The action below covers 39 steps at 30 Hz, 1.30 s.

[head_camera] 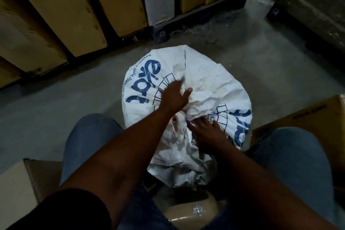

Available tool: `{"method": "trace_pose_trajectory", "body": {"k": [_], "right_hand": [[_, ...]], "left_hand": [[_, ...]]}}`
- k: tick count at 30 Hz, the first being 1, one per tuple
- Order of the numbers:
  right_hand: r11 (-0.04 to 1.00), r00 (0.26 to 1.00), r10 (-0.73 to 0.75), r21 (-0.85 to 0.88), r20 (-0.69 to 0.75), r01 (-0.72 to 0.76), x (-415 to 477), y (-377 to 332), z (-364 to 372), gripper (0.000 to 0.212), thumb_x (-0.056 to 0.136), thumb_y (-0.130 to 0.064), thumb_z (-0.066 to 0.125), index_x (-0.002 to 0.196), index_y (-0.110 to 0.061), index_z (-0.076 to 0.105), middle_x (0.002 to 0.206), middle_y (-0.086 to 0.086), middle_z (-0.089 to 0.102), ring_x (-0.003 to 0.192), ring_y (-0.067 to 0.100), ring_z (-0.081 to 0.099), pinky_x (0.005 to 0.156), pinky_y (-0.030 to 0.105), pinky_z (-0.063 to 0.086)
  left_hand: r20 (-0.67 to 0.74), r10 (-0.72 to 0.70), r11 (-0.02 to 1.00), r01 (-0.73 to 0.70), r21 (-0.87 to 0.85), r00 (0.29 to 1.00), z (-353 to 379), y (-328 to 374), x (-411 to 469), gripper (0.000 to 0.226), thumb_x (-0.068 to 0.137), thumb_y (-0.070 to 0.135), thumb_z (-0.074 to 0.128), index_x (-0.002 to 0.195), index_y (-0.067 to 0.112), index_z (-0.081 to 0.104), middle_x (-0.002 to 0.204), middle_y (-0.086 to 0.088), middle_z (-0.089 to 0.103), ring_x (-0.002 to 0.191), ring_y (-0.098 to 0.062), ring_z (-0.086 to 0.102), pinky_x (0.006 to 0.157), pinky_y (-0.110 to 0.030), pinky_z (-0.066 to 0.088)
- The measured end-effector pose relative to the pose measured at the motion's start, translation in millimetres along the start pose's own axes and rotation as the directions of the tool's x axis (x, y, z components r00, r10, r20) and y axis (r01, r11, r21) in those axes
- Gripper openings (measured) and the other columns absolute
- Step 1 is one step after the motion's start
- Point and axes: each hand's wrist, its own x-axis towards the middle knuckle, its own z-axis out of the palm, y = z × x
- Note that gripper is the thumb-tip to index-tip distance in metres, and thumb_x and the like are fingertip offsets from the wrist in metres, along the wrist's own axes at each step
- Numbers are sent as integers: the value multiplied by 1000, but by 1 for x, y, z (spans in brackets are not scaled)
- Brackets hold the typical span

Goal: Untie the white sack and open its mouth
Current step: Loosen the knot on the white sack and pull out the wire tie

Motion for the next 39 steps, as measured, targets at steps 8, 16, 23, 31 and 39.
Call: {"method": "trace_pose_trajectory", "body": {"k": [8, 16, 23, 31, 39], "right_hand": [[750, 818, 574, 413, -19, -517, 5, 38, -55, 24, 94, -17, 55, 104, -4, 73, 108, 17, 72, 105, 37, 69, 81, 37, 52], [667, 896, 417, 721, -154, -187, 47, 0, -65, 25, 91, -24, 65, 108, -13, 79, 111, 14, 78, 107, 32, 71, 93, 37, 54], [821, 944, 319, 523, -84, -231, 48, -25, -37, 21, 84, -12, 68, 102, -10, 78, 111, 17, 70, 110, 39, 63, 87, 42, 54], [881, 936, 295, 433, -192, -189, 57, -13, -21, 20, 85, -11, 50, 93, -6, 68, 101, 18, 60, 100, 41, 57, 74, 44, 45], [899, 940, 260, 412, -222, -151, 58, -4, -3, 11, 91, -14, 51, 92, -10, 61, 99, 13, 57, 98, 37, 53, 66, 41, 34]], "left_hand": [[395, 43, 976, -124, 180, 918, 22, -22, -54, 55, 102, 48, 47, 96, 4, 80, 105, -24, 75, 105, -37, 69, 87, -36, 49], [573, 23, 948, -199, 247, 819, 40, -17, -97, 61, 86, 53, 46, 130, 17, 68, 130, -20, 67, 121, -38, 63, 98, -41, 53], [417, 91, 986, -142, 93, 904, 3, -23, -61, 29, 89, 32, 60, 85, 10, 79, 85, -12, 78, 86, -27, 74, 85, -39, 56], [201, 70, 960, -121, 252, 977, 34, -30, -24, 25, 96, 26, 63, 115, 18, 77, 113, -12, 72, 110, -33, 68, 89, -42, 54], [185, 152, 924, -206, 323, 971, 49, -30, -31, 24, 97, 37, 60, 103, 20, 77, 106, -7, 71, 103, -32, 68, 78, -40, 50]]}}
